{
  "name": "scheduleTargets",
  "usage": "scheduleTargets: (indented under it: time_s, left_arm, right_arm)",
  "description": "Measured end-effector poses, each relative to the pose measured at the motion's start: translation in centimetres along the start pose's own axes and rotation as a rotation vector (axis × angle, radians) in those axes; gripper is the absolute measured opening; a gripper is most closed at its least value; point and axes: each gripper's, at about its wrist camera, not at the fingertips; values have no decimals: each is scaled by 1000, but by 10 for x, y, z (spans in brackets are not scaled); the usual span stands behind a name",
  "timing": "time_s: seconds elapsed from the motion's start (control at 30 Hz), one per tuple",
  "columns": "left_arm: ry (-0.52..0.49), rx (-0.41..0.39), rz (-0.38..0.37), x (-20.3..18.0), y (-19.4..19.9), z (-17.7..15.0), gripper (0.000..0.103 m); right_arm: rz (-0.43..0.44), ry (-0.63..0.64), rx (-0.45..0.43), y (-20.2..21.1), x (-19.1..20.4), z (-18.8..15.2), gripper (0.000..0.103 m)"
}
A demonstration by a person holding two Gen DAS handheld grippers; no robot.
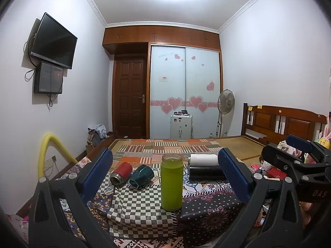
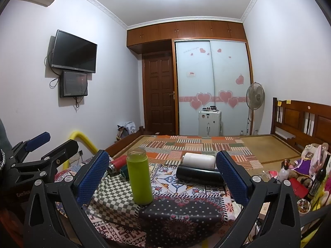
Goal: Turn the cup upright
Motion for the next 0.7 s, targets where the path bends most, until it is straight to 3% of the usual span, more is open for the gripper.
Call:
scheduleTargets:
  time_s: [0.7]
  left_arm:
    - [12,21,-6,2,-1,-3,103]
  right_arm:
    - [4,-3,-8,0,4,3,103]
Point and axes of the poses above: each gripper's, at about its wrist camera, not at the fingertips, and y roughly against the way its jaws point, x to its left, z to its top, and after that the axes turned 2 degrees about -z, right-handed
